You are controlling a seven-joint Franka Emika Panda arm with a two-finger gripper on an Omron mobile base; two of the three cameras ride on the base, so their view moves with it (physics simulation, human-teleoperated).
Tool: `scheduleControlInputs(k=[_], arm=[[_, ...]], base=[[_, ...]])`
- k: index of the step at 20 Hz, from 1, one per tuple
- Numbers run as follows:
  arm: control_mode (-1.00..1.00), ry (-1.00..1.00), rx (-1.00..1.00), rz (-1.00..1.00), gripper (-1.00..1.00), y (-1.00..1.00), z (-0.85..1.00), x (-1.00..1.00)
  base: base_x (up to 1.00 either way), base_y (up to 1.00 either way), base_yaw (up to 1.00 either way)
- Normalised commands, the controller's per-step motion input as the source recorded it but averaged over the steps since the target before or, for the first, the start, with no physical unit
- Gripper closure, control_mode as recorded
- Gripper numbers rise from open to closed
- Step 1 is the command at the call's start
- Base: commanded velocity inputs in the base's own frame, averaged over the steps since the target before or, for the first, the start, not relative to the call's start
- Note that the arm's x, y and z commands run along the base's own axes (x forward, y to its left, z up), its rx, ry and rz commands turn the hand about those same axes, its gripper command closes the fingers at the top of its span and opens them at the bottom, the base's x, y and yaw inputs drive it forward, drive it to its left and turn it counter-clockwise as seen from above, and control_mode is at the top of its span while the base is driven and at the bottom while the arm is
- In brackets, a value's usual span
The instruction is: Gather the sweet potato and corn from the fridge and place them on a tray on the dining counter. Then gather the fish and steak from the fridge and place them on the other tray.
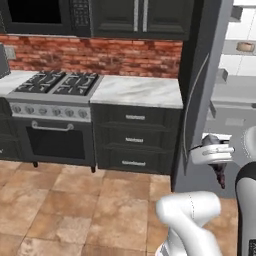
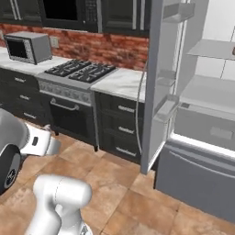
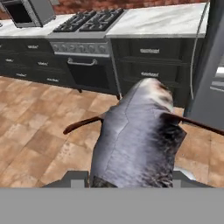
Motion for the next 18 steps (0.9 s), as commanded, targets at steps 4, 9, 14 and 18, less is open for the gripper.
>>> scheduleControlInputs(k=[4, 9, 14, 18], arm=[[1.00, 0.00, 0.00, 0.00, 1.00, 0.00, 0.00, 0.00], [1.00, 0.00, 0.00, 0.00, 1.00, 0.00, 0.00, 0.00], [1.00, 0.00, 0.00, 0.00, 1.00, 0.00, 0.00, 0.00], [1.00, 0.00, 0.00, 0.00, 1.00, 0.00, 0.00, 0.00]], base=[[0.34, 0.57, 0.38], [0.52, 0.62, 0.33], [0.61, 0.61, 0.31], [0.78, 0.49, 0.29]])
